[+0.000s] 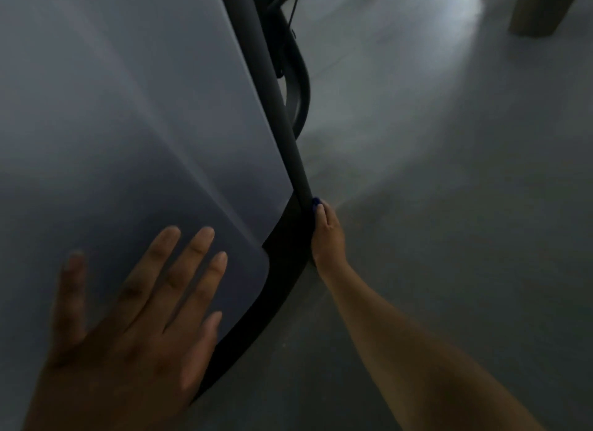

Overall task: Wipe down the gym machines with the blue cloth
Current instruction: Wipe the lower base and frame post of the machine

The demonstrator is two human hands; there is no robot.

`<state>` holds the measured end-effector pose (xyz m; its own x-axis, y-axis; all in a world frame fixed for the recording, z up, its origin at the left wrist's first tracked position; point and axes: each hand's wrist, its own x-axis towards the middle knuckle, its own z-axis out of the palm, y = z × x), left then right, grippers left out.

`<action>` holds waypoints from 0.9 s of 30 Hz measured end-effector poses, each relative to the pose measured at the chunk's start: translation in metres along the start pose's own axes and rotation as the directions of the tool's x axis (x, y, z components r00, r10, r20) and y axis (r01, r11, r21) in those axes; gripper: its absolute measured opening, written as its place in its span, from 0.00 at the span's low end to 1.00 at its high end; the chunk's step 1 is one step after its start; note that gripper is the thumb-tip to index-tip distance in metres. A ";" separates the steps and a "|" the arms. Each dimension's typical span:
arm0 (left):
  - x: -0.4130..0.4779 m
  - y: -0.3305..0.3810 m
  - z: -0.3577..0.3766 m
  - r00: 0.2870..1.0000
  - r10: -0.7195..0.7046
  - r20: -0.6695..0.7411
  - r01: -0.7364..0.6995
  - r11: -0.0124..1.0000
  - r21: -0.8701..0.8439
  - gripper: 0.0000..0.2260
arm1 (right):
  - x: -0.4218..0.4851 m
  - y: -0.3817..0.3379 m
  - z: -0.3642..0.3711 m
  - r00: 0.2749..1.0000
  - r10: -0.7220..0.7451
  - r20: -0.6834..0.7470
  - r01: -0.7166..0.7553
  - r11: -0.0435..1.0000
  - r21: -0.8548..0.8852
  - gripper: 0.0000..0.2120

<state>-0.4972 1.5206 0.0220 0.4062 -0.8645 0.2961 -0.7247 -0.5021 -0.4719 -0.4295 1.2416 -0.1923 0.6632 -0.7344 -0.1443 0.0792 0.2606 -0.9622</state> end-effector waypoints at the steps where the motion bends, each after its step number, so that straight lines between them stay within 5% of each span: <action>1: 0.008 -0.006 -0.008 1.000 -0.003 -0.019 0.003 1.000 0.005 0.30 | 0.000 -0.009 0.004 1.000 -0.010 -0.011 0.010 1.000 -0.015 0.13; 6: 0.039 -0.032 -0.050 0.998 0.022 -0.061 -0.016 0.995 0.098 0.30 | -0.005 -0.052 0.030 0.987 -0.162 -0.013 0.163 0.987 0.017 0.14; 10: 0.060 -0.046 -0.078 0.990 0.039 -0.137 -0.011 0.981 0.196 0.30 | -0.009 -0.075 0.021 0.999 -0.032 0.013 0.032 0.999 0.019 0.12; 15: 0.071 -0.051 -0.093 0.989 0.079 -0.128 -0.043 0.964 0.264 0.30 | -0.021 -0.120 0.037 0.983 -0.174 0.054 0.170 0.982 0.077 0.14; 27: 0.084 -0.058 -0.089 0.987 0.120 -0.110 -0.076 0.936 0.342 0.30 | -0.031 -0.142 0.045 0.995 -0.097 -0.017 0.097 0.995 -0.007 0.13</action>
<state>-0.4704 1.4795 0.1481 0.2529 -0.9107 0.3266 -0.5188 -0.4125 -0.7488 -0.4278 1.2549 -0.0405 0.6395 -0.7668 -0.0542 0.1381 0.1840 -0.9732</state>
